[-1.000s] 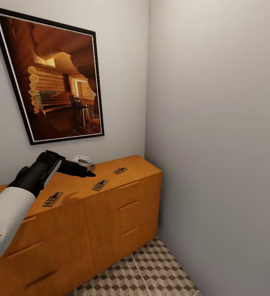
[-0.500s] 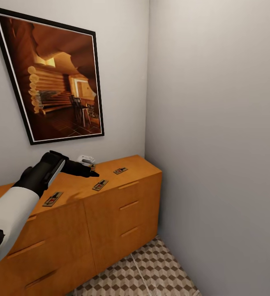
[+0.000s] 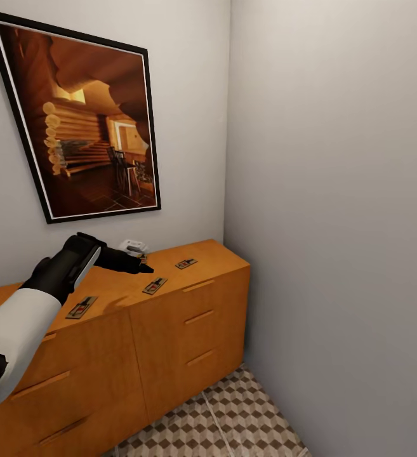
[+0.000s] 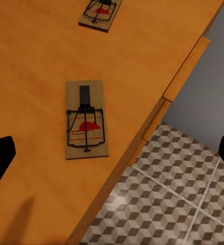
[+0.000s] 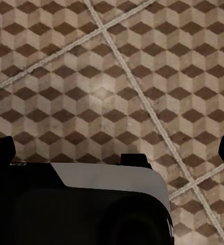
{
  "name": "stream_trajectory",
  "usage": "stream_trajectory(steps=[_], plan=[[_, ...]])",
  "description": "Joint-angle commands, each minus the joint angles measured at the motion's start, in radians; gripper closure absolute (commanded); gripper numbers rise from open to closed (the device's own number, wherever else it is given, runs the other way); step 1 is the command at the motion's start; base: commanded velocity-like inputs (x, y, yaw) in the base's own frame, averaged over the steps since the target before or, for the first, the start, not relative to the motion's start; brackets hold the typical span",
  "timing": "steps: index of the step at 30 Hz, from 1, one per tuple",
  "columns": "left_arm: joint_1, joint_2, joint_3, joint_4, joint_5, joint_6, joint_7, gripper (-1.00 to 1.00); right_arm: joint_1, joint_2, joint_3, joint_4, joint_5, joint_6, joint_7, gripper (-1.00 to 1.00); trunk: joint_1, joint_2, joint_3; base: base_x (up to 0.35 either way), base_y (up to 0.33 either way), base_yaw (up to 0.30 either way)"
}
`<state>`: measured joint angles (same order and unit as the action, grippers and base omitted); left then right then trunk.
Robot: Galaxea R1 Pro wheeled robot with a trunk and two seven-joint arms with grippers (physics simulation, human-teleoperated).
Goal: Take the four mousetraps from the cabinet in the bathroom and place them on the bathroom floor. Make sure all four end up on the same floor surface, and ensure that at least two of them are either under or directly next to the same bathroom sink.
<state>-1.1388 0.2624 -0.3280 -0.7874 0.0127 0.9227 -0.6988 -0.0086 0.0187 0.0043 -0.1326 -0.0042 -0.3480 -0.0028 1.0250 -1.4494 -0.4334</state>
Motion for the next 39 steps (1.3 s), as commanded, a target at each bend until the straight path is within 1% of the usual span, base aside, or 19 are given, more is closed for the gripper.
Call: stream_trajectory(steps=[1,15,17,24,35,39], plan=[[-0.001,0.001,-0.002,-0.001,0.001,0.007,-0.001,-1.0,-0.001,0.0,0.0,0.001,-0.001,-0.003,0.0,-1.0,0.0,-0.001,-0.001,0.0,0.0,0.0],[-0.001,0.001,-0.002,0.0,-0.001,0.045,0.0,-1.0,-0.001,0.001,0.0,0.002,-0.001,-0.003,0.0,-1.0,0.0,-0.001,-0.001,0.0,0.0,0.0],[-0.001,0.0,-0.004,0.001,-0.002,0.062,0.001,-1.0,-0.001,0.004,0.0,0.002,-0.001,-0.003,0.0,-1.0,0.0,-0.001,-0.001,0.0,0.0,0.0],[-0.001,-0.001,-0.009,0.002,-0.004,0.079,0.001,-1.0,-0.001,0.011,0.0,0.002,-0.001,-0.003,0.0,-1.0,0.0,-0.001,-0.001,0.0,0.0,0.0],[-0.001,-0.002,-0.032,0.001,-0.006,0.085,0.001,-1.0,-0.001,0.012,0.0,0.002,-0.001,-0.003,0.0,-1.0,0.0,-0.001,-0.001,0.0,0.0,0.0],[-0.001,-0.002,-0.048,0.001,-0.006,0.086,0.001,-1.0,-0.001,0.012,0.0,0.002,-0.001,-0.003,0.0,-1.0,0.0,-0.001,-0.001,0.0,0.0,0.0]])
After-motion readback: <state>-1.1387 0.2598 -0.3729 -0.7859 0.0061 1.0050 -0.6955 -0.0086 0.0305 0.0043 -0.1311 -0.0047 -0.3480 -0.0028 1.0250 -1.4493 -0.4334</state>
